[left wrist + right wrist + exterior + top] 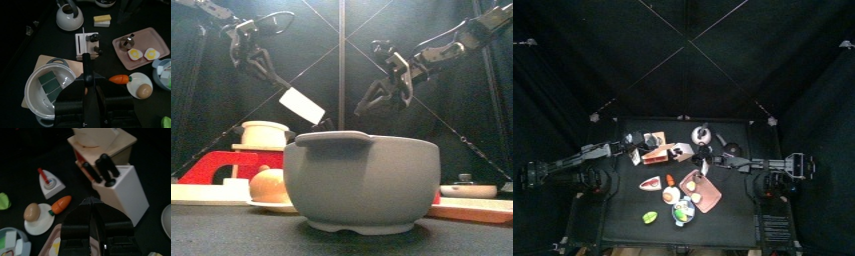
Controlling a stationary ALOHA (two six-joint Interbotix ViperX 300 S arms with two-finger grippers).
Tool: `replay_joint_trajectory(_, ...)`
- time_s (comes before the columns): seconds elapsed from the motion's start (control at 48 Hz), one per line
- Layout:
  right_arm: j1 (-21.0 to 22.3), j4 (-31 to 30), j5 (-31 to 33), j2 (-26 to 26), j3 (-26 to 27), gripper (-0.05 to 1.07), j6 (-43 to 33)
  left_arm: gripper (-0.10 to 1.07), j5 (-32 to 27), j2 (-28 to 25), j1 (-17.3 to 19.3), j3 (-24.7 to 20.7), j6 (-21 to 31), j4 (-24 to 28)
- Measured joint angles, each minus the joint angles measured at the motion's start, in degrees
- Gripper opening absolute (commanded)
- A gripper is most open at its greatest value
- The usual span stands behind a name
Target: Put cleaver back in holder
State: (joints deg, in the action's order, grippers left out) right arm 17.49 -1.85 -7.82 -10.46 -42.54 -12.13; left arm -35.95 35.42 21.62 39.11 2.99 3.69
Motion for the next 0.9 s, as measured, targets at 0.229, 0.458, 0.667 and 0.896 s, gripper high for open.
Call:
replay_joint_trajectory(0.229, 3.9, 1.8, -3.0, 3.0, 0.1, 0.37, -0.1, 0.43, 0.1, -3.1, 0.4, -0.1, 0.1, 0.4)
replay_joint_trajectory(0.458, 5.1, 1.9, -4.8, 5.9, 0.2, 0.37, 0.0, 0.43, 0.9, -4.8, 0.4, 0.0, 0.1, 0.5)
replay_joint_trajectory(0.667, 5.4, 1.9, -5.0, 7.6, 1.1, 0.37, -0.1, 0.43, 2.0, -5.2, 1.0, 0.9, 0.1, 0.6)
replay_joint_trajectory(0.896, 5.4, 1.8, -5.0, 7.6, 1.1, 0.37, 0.0, 0.43, 3.2, -5.2, 1.7, 1.5, 0.1, 0.6)
